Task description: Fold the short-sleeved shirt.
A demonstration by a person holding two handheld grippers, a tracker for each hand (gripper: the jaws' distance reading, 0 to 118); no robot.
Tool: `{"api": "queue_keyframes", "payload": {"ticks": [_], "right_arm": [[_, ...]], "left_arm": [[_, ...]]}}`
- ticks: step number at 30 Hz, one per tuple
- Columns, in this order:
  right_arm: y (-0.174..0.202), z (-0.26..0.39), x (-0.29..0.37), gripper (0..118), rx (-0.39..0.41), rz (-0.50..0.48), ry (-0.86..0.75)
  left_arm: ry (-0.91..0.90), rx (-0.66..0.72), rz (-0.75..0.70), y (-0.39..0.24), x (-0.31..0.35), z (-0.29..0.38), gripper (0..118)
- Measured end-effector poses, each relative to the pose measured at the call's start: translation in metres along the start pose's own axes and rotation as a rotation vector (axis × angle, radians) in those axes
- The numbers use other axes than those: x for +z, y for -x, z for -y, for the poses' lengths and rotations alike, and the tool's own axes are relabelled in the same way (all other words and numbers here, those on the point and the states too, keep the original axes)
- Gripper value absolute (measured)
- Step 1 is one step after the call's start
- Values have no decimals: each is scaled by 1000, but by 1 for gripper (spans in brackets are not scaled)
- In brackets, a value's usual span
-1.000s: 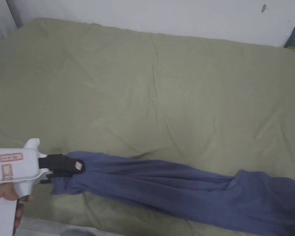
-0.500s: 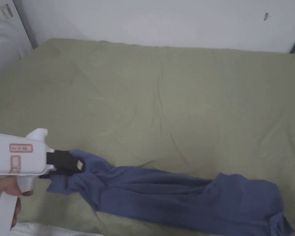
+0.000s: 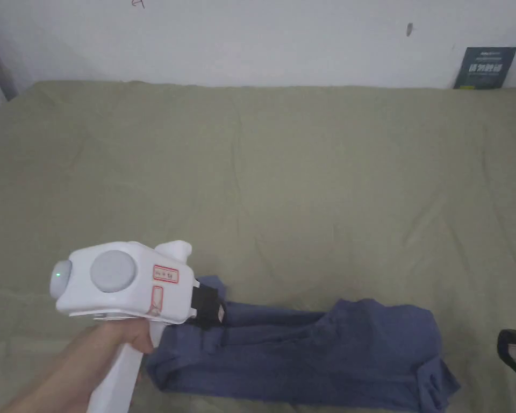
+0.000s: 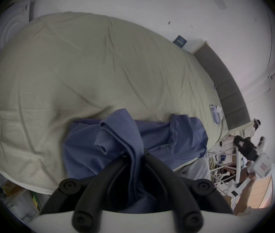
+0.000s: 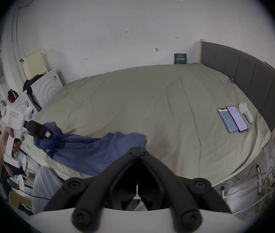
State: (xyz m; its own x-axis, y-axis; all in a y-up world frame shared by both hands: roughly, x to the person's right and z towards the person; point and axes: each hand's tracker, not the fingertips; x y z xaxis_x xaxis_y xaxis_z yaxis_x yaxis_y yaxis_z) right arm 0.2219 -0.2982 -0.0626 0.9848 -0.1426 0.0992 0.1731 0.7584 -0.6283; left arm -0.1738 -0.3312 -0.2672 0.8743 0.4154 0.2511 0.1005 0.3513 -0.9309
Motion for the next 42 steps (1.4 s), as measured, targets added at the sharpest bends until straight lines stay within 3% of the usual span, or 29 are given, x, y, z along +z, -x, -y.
{"api": "queue_keyframes", "payload": {"ticks": [3,4,5,6,7,10,16,17,18,19,20,22,25,32,36,38,42], "right_arm": [[-6,3,-3,0,-7,-5,12],[-7,4,-4,0,-9,-9,20],[-8,5,-5,0,-17,-13,29],[-9,5,-5,0,-24,-18,34],[-9,6,-5,0,-28,-21,35],[-9,7,-6,0,-38,-20,42],[-8,4,-11,0,-56,-36,48],[-8,4,-12,0,-62,-48,46],[-7,4,-13,0,-66,-52,44],[-5,3,-13,0,-68,-58,45],[-3,2,-14,0,-67,-61,44],[0,3,-15,0,-62,-63,43],[4,3,-15,0,-63,-74,48],[-1,8,-17,0,-77,-59,63],[-10,9,-12,0,-90,-40,69],[-16,9,-9,0,-102,-37,65],[-23,9,-11,0,-137,-29,63]], "left_arm": [[12,3,-28,-8,-38,-1,10],[17,-5,-55,-12,-48,-1,30],[23,-15,-64,-13,-58,0,95],[30,-23,-70,-18,-67,2,118],[68,-26,-60,-18,-77,3,112],[53,-22,-49,-28,-73,4,113],[-65,0,87,3,6,7,110],[-79,16,101,12,19,7,100],[-96,46,104,25,30,9,79],[-136,61,98,35,37,12,36],[-183,78,39,44,37,13,0],[-149,136,-27,64,29,8,0],[-118,207,116,79,8,4,0],[27,130,133,32,-78,6,0],[72,59,228,-8,-107,18,0],[75,26,191,-20,-115,19,0],[91,120,245,-13,-118,15,0]]}}
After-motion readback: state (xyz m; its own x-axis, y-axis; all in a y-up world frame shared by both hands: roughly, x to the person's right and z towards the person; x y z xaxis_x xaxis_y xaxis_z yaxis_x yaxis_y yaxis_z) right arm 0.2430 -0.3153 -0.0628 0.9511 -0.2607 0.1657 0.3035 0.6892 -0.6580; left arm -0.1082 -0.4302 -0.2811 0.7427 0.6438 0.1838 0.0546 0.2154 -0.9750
